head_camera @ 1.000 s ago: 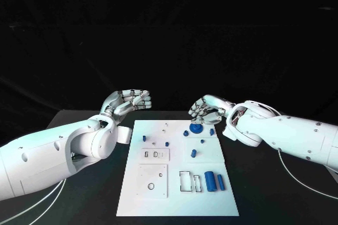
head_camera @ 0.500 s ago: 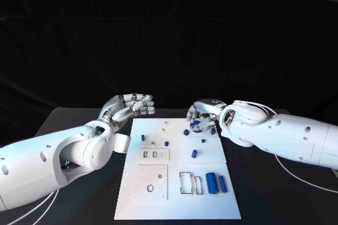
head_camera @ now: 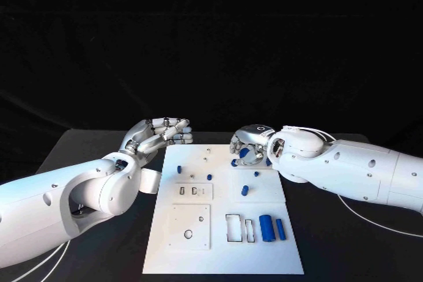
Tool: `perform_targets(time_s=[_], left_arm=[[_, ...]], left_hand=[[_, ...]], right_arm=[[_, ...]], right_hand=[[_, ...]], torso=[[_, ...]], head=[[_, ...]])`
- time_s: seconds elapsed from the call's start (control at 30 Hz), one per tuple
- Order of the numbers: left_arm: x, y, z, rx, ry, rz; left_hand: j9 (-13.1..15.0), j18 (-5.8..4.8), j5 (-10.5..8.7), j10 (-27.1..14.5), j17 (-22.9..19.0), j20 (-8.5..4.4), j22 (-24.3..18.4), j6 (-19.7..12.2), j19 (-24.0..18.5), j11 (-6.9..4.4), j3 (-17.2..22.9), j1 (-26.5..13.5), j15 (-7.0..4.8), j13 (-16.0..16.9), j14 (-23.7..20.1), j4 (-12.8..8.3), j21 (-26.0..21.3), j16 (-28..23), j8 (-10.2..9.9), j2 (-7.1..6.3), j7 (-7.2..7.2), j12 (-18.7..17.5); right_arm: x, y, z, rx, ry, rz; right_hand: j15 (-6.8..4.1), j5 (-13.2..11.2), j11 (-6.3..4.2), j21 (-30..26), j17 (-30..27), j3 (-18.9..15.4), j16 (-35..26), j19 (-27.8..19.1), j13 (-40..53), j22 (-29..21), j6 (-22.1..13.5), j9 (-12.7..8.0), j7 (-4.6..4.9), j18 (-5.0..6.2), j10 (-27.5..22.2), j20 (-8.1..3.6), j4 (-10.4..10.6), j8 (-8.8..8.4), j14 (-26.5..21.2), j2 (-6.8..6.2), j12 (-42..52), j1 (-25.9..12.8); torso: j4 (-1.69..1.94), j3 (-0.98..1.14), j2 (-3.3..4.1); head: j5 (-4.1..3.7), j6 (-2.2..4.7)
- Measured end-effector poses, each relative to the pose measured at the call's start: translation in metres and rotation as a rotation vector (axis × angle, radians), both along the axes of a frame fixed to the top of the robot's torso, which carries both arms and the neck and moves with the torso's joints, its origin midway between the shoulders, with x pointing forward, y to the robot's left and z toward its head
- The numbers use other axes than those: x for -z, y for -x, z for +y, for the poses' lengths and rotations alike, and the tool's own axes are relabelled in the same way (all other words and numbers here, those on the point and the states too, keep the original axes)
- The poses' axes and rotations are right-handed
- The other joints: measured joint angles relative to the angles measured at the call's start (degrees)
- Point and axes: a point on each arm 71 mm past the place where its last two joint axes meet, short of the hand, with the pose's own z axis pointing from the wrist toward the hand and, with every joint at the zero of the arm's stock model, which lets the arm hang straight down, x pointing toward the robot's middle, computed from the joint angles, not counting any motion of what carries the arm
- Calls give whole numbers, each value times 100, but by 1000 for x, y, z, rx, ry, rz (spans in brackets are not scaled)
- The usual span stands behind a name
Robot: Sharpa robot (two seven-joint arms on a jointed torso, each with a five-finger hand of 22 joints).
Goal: Assemble the parts on the task board
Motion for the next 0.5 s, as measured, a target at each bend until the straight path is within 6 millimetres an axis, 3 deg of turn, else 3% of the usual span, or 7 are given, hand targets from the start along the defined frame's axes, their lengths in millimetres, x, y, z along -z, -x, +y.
perform_targets(time_s=[0.3,0.37,0.5], left_arm=[[0,0,0,2,3,6],[0,0,0,2,3,8],[1,0,0,3,4,12]], left_hand=[[-7,-3,0,0,5,21,-13,-1,21,0,-16,0,0,0,0,16,-23,-10,-20,0,0,0],[-7,-3,0,0,5,21,-13,-1,21,0,-16,0,0,0,0,16,-23,-10,-29,0,0,0],[-7,-6,0,0,5,21,-16,-1,21,0,-40,0,0,0,0,40,-23,-19,-29,0,0,-31]], right_arm=[[5,-3,2,6,24,5],[7,-4,2,8,27,7],[9,-4,2,10,32,11]], right_hand=[[0,23,0,403,253,43,276,9,12,483,9,44,9,1,0,9,43,-22,0,0,0,0],[0,64,0,484,304,65,338,-3,12,568,34,59,-16,-89,0,21,61,-22,0,0,0,0],[0,94,-9,665,411,212,462,9,32,781,104,104,-46,-89,40,50,63,-22,-1,26,0,26]], torso=[[16,-13,52],[20,-15,62],[25,-16,81]], head=[[-7,-7],[-7,-7],[-7,1]])
